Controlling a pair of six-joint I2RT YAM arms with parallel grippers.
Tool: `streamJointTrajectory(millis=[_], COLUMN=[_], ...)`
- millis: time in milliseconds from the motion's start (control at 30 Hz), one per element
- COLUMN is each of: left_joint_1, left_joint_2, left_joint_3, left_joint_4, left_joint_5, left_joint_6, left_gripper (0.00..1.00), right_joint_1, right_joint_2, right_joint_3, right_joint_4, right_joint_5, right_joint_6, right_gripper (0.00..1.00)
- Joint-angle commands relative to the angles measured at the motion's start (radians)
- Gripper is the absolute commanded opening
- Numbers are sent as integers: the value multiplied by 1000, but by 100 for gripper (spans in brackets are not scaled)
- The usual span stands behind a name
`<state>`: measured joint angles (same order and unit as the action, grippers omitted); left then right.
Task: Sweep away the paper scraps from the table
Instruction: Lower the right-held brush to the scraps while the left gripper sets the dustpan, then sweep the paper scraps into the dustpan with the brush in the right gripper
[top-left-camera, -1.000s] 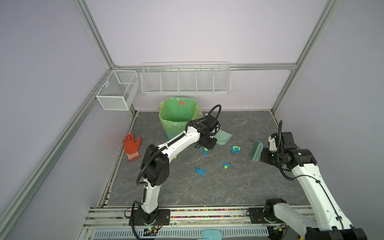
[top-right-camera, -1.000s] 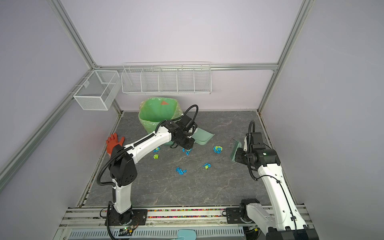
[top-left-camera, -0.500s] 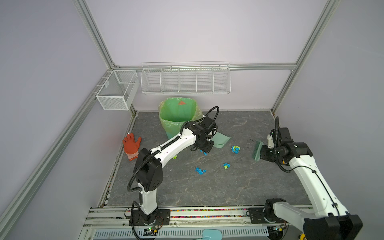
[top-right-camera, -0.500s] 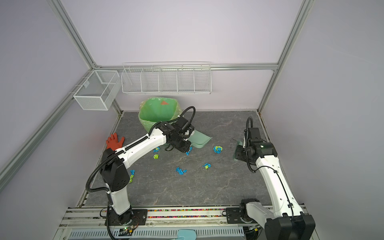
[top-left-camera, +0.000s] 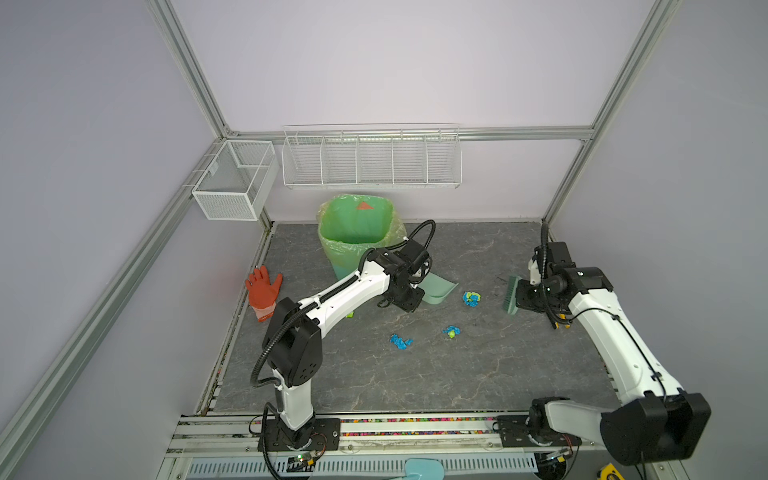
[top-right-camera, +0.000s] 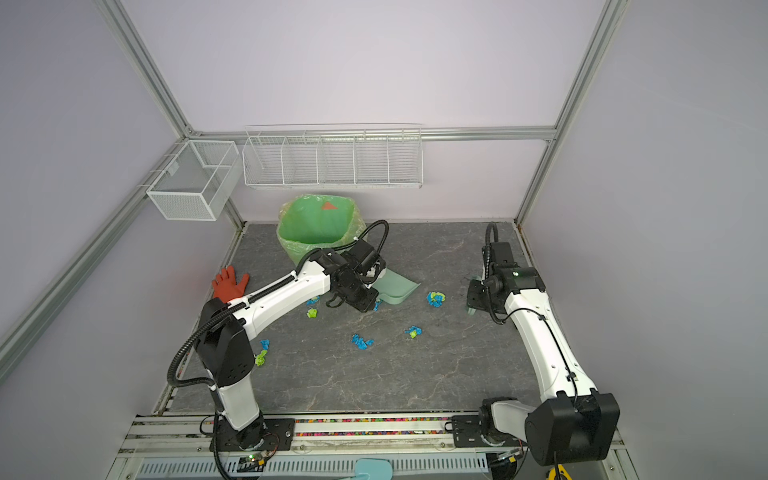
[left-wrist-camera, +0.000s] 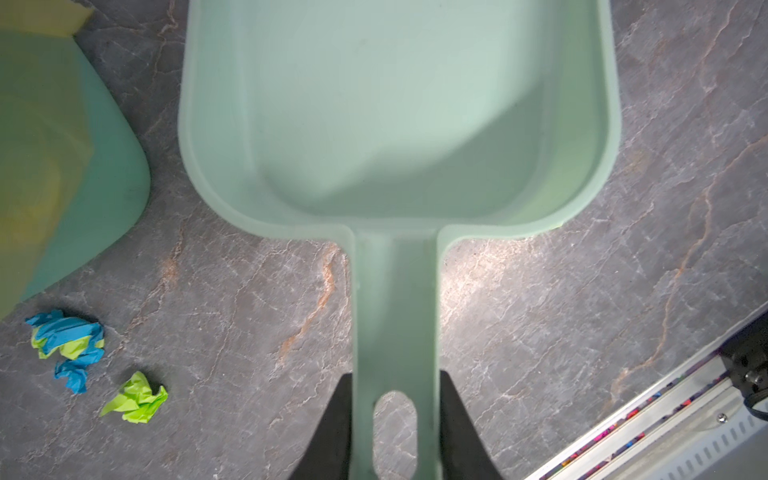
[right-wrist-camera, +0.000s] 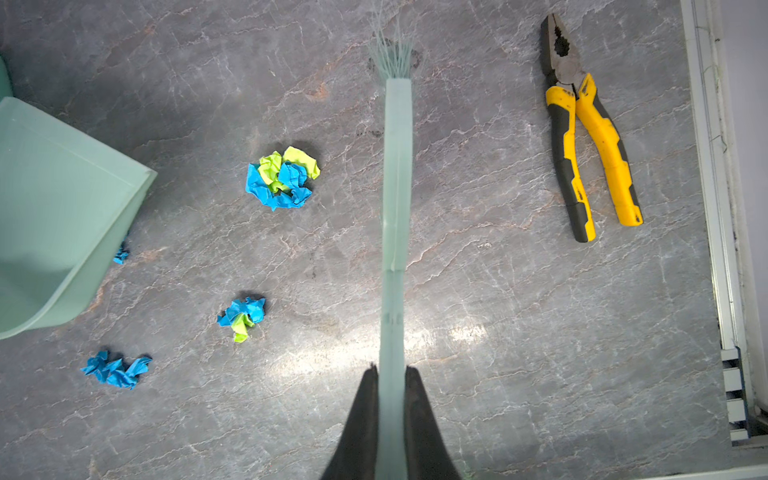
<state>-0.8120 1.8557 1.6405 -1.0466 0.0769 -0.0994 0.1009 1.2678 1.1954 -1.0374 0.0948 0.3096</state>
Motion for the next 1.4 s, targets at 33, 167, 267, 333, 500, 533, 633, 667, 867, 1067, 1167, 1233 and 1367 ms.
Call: streamJointTrajectory(millis=[33, 167, 267, 333, 500, 533, 633, 667, 867, 1067, 1167, 1233, 1367], left_joint_1=[-5, -6, -9, -14, -29, -31, -45, -51, -70, -89, -101, -106, -113], left_joint_2=[38, 73, 100, 111, 127, 129, 131, 134, 161, 161, 172, 180, 183], left_joint_3=[46, 71, 93, 103, 118, 117, 112, 110, 120, 117, 113, 113, 113], left_joint_4=[-4, -8, -19, -23, -48, -51, -61, -65, -99, -84, -83, -82, -79], left_joint_5=[8, 18, 16, 14, -18, -24, -43, -49, -76, -50, -38, -32, -24], left_joint_6=[0, -5, -5, -2, 12, 15, 27, 34, 57, 50, 49, 49, 48], left_gripper=[0, 0, 0, 0, 0, 0, 0, 0, 0, 0, 0, 0, 0], right_joint_1=[17, 42, 65, 77, 98, 99, 98, 98, 136, 154, 163, 169, 181], right_joint_2=[55, 117, 156, 176, 228, 236, 255, 259, 278, 305, 316, 321, 326], right_joint_3=[17, 38, 69, 91, 139, 144, 154, 155, 162, 188, 196, 197, 194], right_joint_4=[28, 40, 42, 45, 34, 31, 34, 35, 42, 35, 32, 31, 32], right_joint_5=[19, 28, 42, 50, 64, 65, 66, 65, 56, 48, 50, 52, 43], right_joint_6=[-29, -37, -42, -47, -60, -62, -64, -64, -68, -79, -81, -82, -88], right_gripper=[7, 7, 7, 7, 7, 7, 7, 7, 7, 7, 7, 7, 7])
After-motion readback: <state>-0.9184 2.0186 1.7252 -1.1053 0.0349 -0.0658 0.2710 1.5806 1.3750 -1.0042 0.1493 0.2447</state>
